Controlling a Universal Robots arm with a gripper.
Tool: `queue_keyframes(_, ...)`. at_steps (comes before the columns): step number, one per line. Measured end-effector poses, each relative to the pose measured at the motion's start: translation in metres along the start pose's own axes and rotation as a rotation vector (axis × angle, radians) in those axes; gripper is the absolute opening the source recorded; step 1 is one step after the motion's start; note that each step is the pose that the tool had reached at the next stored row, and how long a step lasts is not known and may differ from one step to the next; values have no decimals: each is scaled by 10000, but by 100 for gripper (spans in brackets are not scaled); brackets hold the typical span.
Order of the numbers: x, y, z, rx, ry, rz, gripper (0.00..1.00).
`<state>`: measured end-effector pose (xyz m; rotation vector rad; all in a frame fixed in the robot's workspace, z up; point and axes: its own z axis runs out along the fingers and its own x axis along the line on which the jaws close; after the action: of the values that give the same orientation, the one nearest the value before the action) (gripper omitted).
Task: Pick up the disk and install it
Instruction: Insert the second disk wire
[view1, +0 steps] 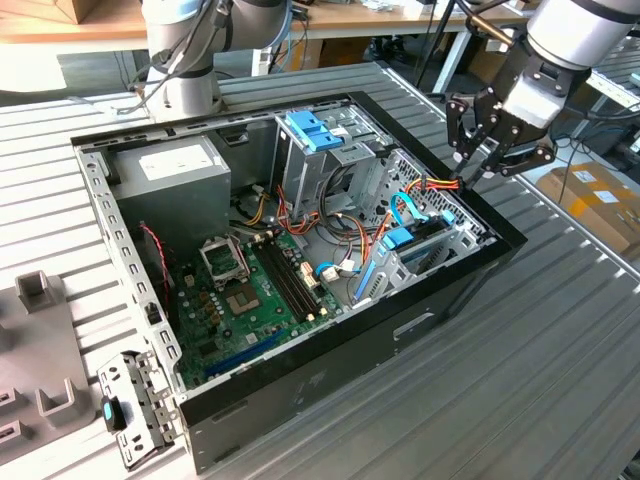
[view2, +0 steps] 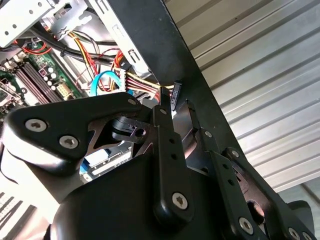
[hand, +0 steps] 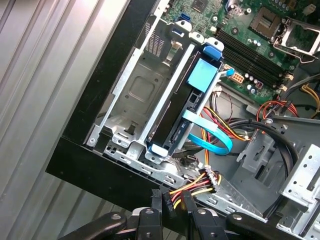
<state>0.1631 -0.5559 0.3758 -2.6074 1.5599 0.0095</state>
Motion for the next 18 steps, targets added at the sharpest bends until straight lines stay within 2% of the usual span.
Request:
queue_keyframes(4,0,0,3,144,71,-136,30)
queue_keyframes(6,0,0,5,264,132,-218,30)
queue_keyframes(7,0,1,8,357,179,-272,30)
queue_keyframes(8,0,1,8,399,200,-305,30)
queue_keyframes(18,-3,5,9,410,206,-367,30)
